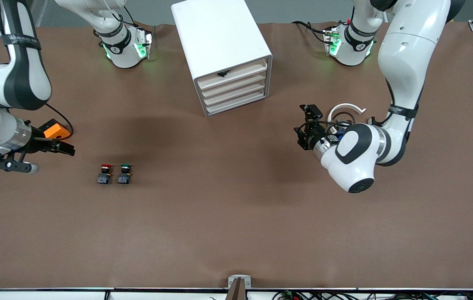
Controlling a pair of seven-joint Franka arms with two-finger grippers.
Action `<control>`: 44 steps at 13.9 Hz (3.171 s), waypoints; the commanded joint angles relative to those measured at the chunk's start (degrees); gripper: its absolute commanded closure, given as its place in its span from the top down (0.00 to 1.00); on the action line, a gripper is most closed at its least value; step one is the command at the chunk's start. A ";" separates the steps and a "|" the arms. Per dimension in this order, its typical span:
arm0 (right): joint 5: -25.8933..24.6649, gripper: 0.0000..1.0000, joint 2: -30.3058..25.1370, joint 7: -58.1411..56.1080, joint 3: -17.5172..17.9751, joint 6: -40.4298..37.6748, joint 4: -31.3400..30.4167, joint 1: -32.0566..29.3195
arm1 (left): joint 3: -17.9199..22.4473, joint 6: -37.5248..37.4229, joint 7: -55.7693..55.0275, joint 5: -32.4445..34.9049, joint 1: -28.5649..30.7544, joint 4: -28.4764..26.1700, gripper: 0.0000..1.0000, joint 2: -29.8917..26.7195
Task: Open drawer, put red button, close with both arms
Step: 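Grasp the drawer handle with the left gripper while the right gripper grasps the red button, then pull the drawer open with the left gripper while the right gripper lifts the button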
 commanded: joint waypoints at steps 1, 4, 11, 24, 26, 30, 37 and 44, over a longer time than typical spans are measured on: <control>1.29 1.00 -0.94 0.84 0.01 7.13 -5.94 0.05 | -1.56 -1.66 -2.85 -4.51 0.11 2.07 1.00 2.92; 1.73 1.00 1.43 0.84 0.01 10.30 -6.57 -0.04 | -2.70 -1.66 -3.64 -10.23 -0.85 1.99 1.00 4.76; 2.43 1.00 6.70 1.11 0.10 28.67 -12.81 1.10 | -2.71 -1.58 -9.79 -15.52 -6.91 1.99 1.00 9.78; 5.68 1.00 20.94 0.58 0.01 38.62 -5.34 3.12 | -2.71 -1.66 -10.85 -17.72 -13.51 -1.70 0.53 12.59; 5.68 1.00 21.65 0.49 0.01 36.26 -4.46 2.95 | -2.79 -1.66 -10.85 -17.72 -14.13 -2.32 0.53 12.50; 5.68 1.00 21.65 0.93 0.10 32.82 -4.46 2.95 | -2.88 -1.66 -11.63 -18.15 -15.18 -2.41 0.31 12.50; 5.68 0.00 21.56 1.19 0.10 27.81 -2.70 2.77 | -2.88 -2.01 -13.92 -18.51 -15.62 -2.32 0.00 12.42; 5.77 0.00 17.18 6.89 0.10 11.30 4.15 3.65 | -2.79 -3.24 -14.01 -18.33 -13.17 -2.06 0.00 12.07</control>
